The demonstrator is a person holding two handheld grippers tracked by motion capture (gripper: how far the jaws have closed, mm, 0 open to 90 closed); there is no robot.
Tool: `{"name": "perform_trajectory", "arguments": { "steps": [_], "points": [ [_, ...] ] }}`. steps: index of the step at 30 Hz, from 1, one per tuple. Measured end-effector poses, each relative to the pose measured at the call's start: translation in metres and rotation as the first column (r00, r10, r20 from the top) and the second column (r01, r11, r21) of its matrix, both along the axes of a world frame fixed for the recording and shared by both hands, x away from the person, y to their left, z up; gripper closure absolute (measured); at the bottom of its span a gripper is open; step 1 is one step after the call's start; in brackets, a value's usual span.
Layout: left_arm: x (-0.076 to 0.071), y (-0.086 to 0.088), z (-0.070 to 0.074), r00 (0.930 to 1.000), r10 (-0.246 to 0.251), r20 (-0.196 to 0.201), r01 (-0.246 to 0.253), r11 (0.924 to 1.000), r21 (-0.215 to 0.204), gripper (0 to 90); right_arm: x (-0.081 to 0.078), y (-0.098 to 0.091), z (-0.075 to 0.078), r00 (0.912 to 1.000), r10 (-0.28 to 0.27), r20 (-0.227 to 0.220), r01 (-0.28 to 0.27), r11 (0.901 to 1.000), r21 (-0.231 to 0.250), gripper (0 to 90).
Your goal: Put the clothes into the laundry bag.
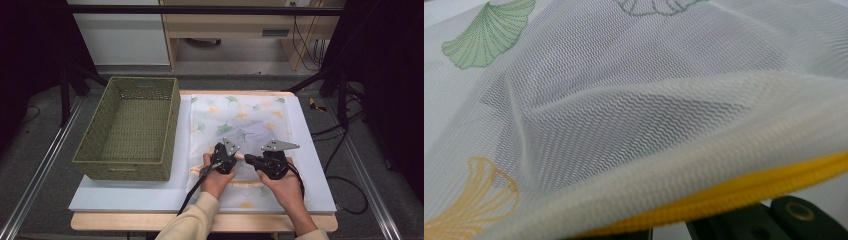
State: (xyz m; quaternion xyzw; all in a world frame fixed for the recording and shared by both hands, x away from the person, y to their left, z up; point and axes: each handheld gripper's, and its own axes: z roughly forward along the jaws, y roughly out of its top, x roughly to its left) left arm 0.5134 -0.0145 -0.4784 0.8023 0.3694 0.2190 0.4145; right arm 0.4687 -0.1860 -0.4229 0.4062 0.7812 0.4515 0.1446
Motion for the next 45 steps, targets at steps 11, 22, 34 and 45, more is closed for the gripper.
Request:
{"name": "perform_trajectory", "arguments": {
  "steps": [11, 22, 34, 45],
  "points": [
    [0.007, -0.004, -0.001, 0.9997, 0.013, 0.020, -0.013, 0.9999, 0.010, 90.0, 0.001, 0.000, 0.000, 1.0000, -0.003, -0.003, 0.003, 1.0000, 0.010, 89.1],
    [0.001, -0.001, 0.000, 0.9998, 0.003, 0.021, -0.003, 1.0000, 0.007, 90.0, -0.001, -0.002, 0.000, 1.0000, 0.003, 0.004, -0.003, 0.9999, 0.015, 89.1],
    [-0.037, 0.017, 0.019, 0.9976, -0.056, 0.039, 0.057, 0.9983, -0.012, 90.0, -0.003, -0.003, 0.003, 1.0000, 0.004, 0.004, -0.004, 0.9998, 0.018, 89.2],
    [-0.070, 0.048, 0.054, 0.9851, -0.146, 0.091, 0.149, 0.9882, -0.033, 89.8, -0.007, -0.005, 0.005, 0.9997, 0.021, 0.009, -0.021, 0.9997, 0.009, 89.1]
  ]
}}
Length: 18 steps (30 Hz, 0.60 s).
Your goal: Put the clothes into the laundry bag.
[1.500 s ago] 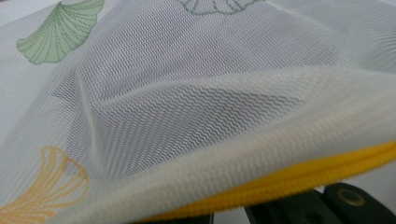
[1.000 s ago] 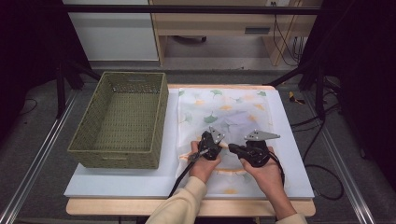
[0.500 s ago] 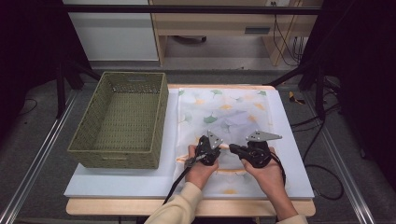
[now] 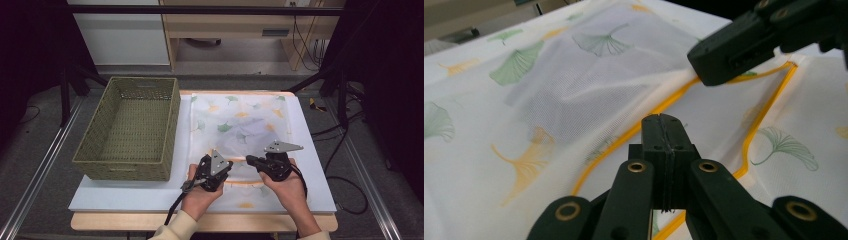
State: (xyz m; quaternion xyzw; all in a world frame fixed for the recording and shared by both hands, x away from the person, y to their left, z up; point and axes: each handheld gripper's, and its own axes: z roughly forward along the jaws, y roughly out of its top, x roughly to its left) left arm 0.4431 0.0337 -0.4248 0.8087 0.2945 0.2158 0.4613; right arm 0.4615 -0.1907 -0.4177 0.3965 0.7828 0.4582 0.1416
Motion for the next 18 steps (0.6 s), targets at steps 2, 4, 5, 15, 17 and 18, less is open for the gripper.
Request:
{"name": "perform_trajectory", "arguments": {
  "steps": [2, 4, 5, 15, 17, 18],
  "points": [
    [0.007, 0.004, 0.005, 0.9997, -0.009, 0.023, 0.009, 0.9999, -0.008, 78.9, -0.001, 0.000, 0.001, 1.0000, 0.000, 0.000, 0.000, 1.0000, 0.001, 89.1],
    [0.010, 0.005, 0.004, 0.9996, -0.008, 0.028, 0.008, 0.9999, -0.007, 76.4, -0.001, 0.000, 0.001, 1.0000, -0.003, 0.001, 0.003, 1.0000, 0.005, 89.1],
    [0.013, 0.005, 0.003, 0.9997, -0.009, 0.025, 0.009, 0.9999, -0.013, 72.2, -0.001, -0.001, 0.001, 1.0000, -0.001, 0.004, 0.001, 1.0000, 0.008, 89.2],
    [0.028, 0.005, -0.020, 0.9999, -0.010, -0.007, 0.010, 0.9999, -0.003, 58.1, -0.002, -0.003, 0.004, 1.0000, -0.001, 0.003, 0.001, 0.9996, 0.029, 89.2],
    [0.030, 0.004, -0.023, 0.9999, -0.007, -0.009, 0.007, 1.0000, 0.002, 59.2, -0.002, -0.004, 0.004, 1.0000, 0.002, 0.008, -0.002, 0.9997, 0.026, 89.1],
    [0.032, 0.004, -0.025, 1.0000, 0.000, -0.007, 0.000, 1.0000, 0.002, 62.1, -0.002, -0.004, 0.005, 1.0000, 0.002, 0.007, -0.002, 0.9996, 0.027, 89.1]
  ]
}}
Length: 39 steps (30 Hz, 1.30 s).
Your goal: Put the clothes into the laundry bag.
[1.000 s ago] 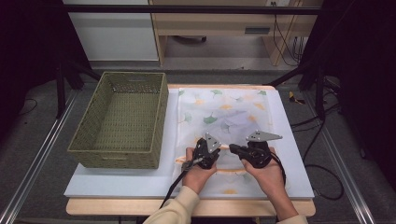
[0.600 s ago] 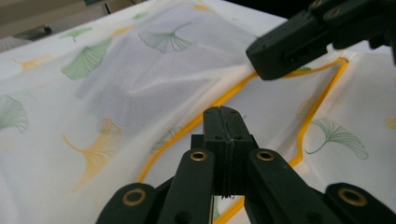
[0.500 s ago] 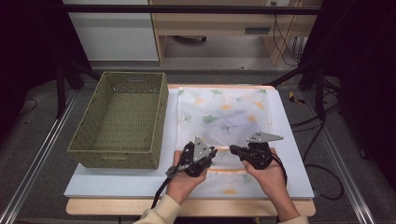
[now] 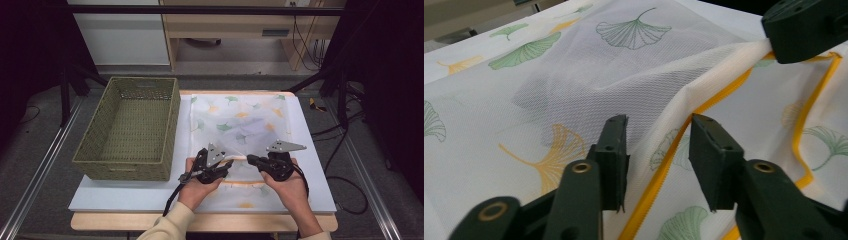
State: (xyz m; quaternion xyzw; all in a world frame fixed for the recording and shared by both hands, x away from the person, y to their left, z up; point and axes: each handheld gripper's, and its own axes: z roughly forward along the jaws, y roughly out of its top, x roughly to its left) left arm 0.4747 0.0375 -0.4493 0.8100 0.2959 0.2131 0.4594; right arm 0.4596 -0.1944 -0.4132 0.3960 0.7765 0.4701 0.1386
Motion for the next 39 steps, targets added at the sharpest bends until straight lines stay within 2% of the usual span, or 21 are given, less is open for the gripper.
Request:
{"name": "perform_trajectory", "arguments": {
  "steps": [2, 3, 4, 5, 6, 16, 30, 39],
  "points": [
    [0.001, 0.000, -0.001, 1.0000, 0.003, -0.004, -0.003, 1.0000, -0.006, 68.6, 0.000, 0.000, 0.000, 1.0000, 0.002, 0.000, -0.002, 1.0000, -0.002, 89.2],
    [0.001, 0.000, -0.001, 0.9999, 0.004, -0.010, -0.004, 0.9999, -0.012, 68.6, 0.000, 0.000, 0.000, 1.0000, 0.002, 0.000, -0.002, 1.0000, -0.002, 89.2],
    [0.001, 0.000, -0.001, 0.9999, 0.003, -0.012, -0.003, 0.9999, -0.012, 77.0, 0.000, 0.001, -0.001, 1.0000, 0.004, -0.003, -0.004, 1.0000, -0.005, 89.2],
    [0.001, 0.000, -0.001, 1.0000, 0.005, -0.007, -0.005, 1.0000, -0.007, 77.0, 0.000, 0.001, -0.001, 1.0000, 0.004, -0.003, -0.004, 1.0000, -0.005, 89.2],
    [0.000, 0.000, -0.001, 1.0000, 0.007, -0.006, -0.007, 1.0000, -0.006, 81.9, 0.000, 0.001, -0.001, 1.0000, 0.009, -0.004, -0.009, 0.9999, -0.013, 89.2],
    [-0.010, 0.003, 0.002, 0.9998, 0.018, 0.003, -0.018, 0.9997, -0.017, 84.3, -0.004, 0.004, -0.004, 0.9998, 0.019, -0.005, -0.019, 0.9990, -0.040, 89.1],
    [-0.028, 0.007, -0.004, 0.9996, -0.028, 0.010, 0.027, 0.9990, 0.035, 85.2, -0.019, 0.006, -0.012, 0.9982, 0.047, -0.037, -0.050, 0.9954, -0.082, 89.1],
    [-0.034, 0.009, -0.009, 0.9990, -0.044, 0.008, 0.044, 0.9982, 0.040, 85.1, -0.025, 0.007, -0.017, 0.9972, 0.057, -0.049, -0.061, 0.9939, -0.092, 89.1]
  ]
}}
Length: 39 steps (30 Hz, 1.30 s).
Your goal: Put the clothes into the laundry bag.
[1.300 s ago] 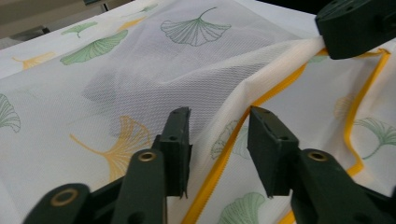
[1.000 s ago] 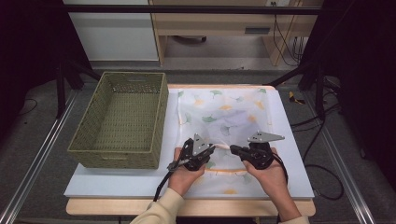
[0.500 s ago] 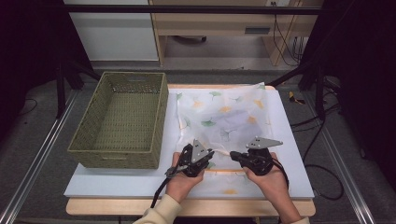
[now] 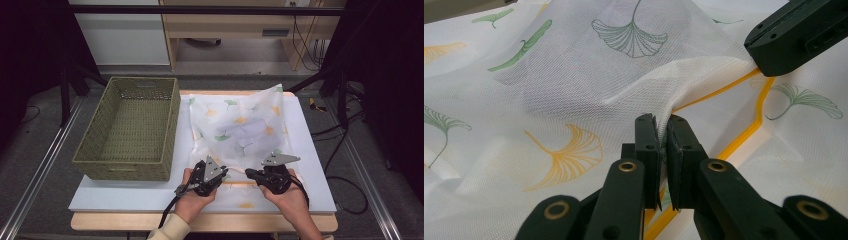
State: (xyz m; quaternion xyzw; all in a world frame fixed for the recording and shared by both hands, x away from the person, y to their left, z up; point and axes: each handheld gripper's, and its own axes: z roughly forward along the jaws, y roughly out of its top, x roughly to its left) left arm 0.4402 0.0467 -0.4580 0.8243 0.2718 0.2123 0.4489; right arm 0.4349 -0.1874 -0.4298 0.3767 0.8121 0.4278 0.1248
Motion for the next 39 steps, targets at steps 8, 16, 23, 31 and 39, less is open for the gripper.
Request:
{"name": "perform_trajectory", "arguments": {
  "steps": [8, 16, 23, 31, 39],
  "points": [
    [-0.006, 0.003, -0.009, 0.9998, -0.017, -0.011, 0.017, 0.9998, 0.012, 85.0, -0.005, 0.003, -0.005, 0.9998, 0.013, -0.013, -0.014, 0.9997, -0.021, 89.1],
    [-0.008, 0.004, -0.013, 0.9993, -0.026, -0.026, 0.026, 0.9992, 0.030, 85.1, -0.005, 0.006, -0.011, 0.9992, 0.019, -0.035, -0.020, 0.9991, -0.038, 89.1],
    [-0.008, 0.002, -0.019, 0.9984, -0.031, -0.048, 0.032, 0.9989, 0.033, 85.0, -0.005, 0.005, -0.017, 0.9974, 0.026, -0.068, -0.030, 0.9981, -0.055, 89.1],
    [-0.009, 0.002, -0.023, 0.9979, -0.033, -0.057, 0.035, 0.9986, 0.040, 85.1, -0.003, 0.004, -0.021, 0.9952, 0.031, -0.093, -0.036, 0.9977, -0.057, 89.0],
    [-0.008, 0.002, -0.027, 0.9959, -0.037, -0.083, 0.041, 0.9976, 0.055, 84.1, 0.000, 0.005, -0.027, 0.9937, 0.032, -0.107, -0.039, 0.9972, -0.064, 88.9]
  ]
}}
